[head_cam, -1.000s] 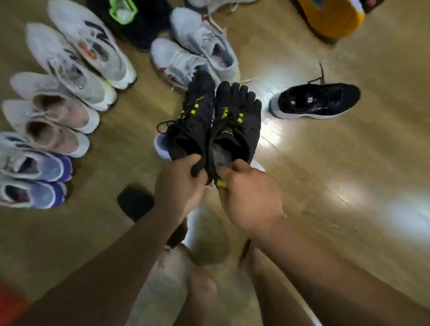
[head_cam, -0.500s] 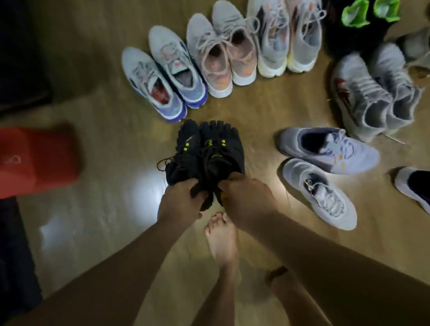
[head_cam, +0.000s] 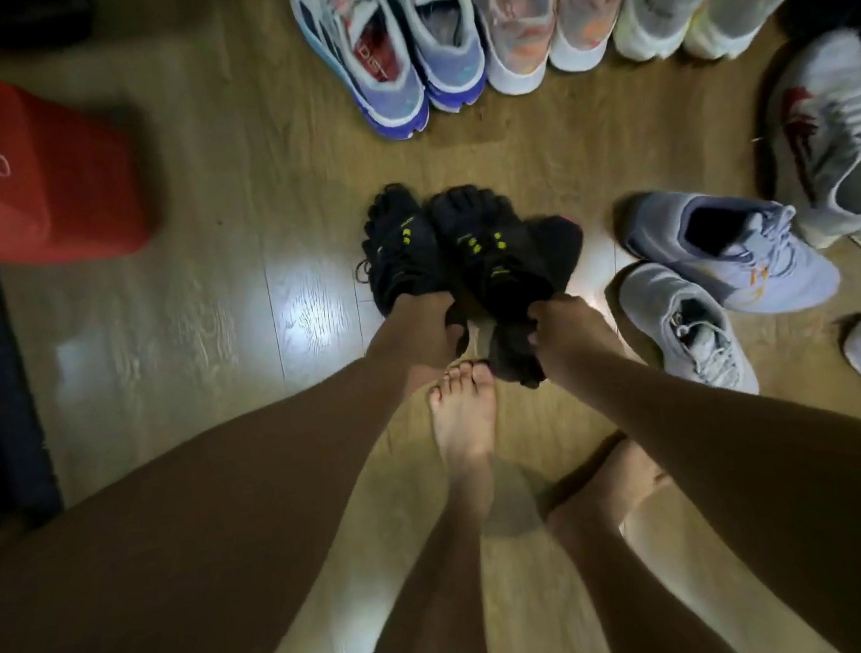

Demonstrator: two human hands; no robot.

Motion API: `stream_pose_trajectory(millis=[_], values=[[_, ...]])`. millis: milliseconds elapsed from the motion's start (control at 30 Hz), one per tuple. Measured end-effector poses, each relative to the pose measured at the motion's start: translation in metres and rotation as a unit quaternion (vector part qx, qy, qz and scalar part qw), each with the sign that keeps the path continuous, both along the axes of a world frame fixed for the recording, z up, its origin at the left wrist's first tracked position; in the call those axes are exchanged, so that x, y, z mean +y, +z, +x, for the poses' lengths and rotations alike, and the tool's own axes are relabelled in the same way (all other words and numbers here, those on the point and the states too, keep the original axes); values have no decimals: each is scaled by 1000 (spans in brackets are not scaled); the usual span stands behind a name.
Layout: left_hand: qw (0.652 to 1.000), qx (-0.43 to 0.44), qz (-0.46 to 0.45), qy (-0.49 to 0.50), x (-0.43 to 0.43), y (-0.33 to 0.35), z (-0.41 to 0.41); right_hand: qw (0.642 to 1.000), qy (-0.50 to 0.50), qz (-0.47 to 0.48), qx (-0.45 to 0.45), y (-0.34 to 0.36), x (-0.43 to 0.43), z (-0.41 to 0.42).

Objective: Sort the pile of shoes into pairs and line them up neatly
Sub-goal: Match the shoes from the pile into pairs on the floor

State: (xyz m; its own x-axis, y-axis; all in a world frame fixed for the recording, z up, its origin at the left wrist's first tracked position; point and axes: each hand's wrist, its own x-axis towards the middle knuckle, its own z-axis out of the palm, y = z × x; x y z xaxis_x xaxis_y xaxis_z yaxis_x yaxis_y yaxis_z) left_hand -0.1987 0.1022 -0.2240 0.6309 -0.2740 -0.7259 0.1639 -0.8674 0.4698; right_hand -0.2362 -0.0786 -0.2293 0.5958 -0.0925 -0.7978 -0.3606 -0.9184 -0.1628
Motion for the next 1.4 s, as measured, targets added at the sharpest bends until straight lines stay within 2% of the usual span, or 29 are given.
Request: stream_pose_trajectory(millis=[133,233,333,467,567,600,633,667,733,767,833,900,1000,1100,1200,1267,1333,1400], values=[[998,8,-52,-18,-23,-3,-5,997,9,-33,-69,-2,-31,3],[1000,10,2,-30,-24,-4,-6,995,-27,-16,-98,1,-32,10],[998,-3,52,-30,-17,5,-13,992,-9,10,-122,6,-17,14],[995,-2,68,75,-3,10,-24,994,11,53,-92,-2,13,19],[991,25,69,108,-24,39,-22,993,50,98,-51,-10,28,20],[995,39,89,28,-35,55,-16,992,54,107,-37,-13,30,18],[995,14,100,-19,-33,55,-8,992,48,111,-25,-15,29,15],[997,19,75,-20,-28,42,-9,993,33,113,-22,-16,27,12],[993,-20,103,-52,-4,-2,-14,994,0,109,-28,-17,16,-1],[992,-3,109,-56,2,-11,-13,994,-8,105,-28,-15,7,-9],[985,-3,143,-93,0,-17,-14,995,-28,90,-18,-13,-14,-28],[976,-52,161,-135,-15,-13,-14,995,-85,55,0,-12,-42,-46],[972,-39,95,-212,-36,-13,-20,976,-215,-25,-31,-18,-87,-60],[964,-15,28,-265,-61,-21,-31,929,-354,-48,-92,-23,-131,-56],[962,-31,23,-269,-92,-31,-30,936,-336,-40,-98,-35,-167,-45],[963,-45,10,-264,-114,-35,-25,942,-334,2,-39,-45,-183,-37],[956,-82,-16,-282,-135,-36,-19,924,-375,64,49,-47,-194,-34],[936,-125,-36,-328,-157,-33,-10,954,-279,74,81,-48,-197,-43]])
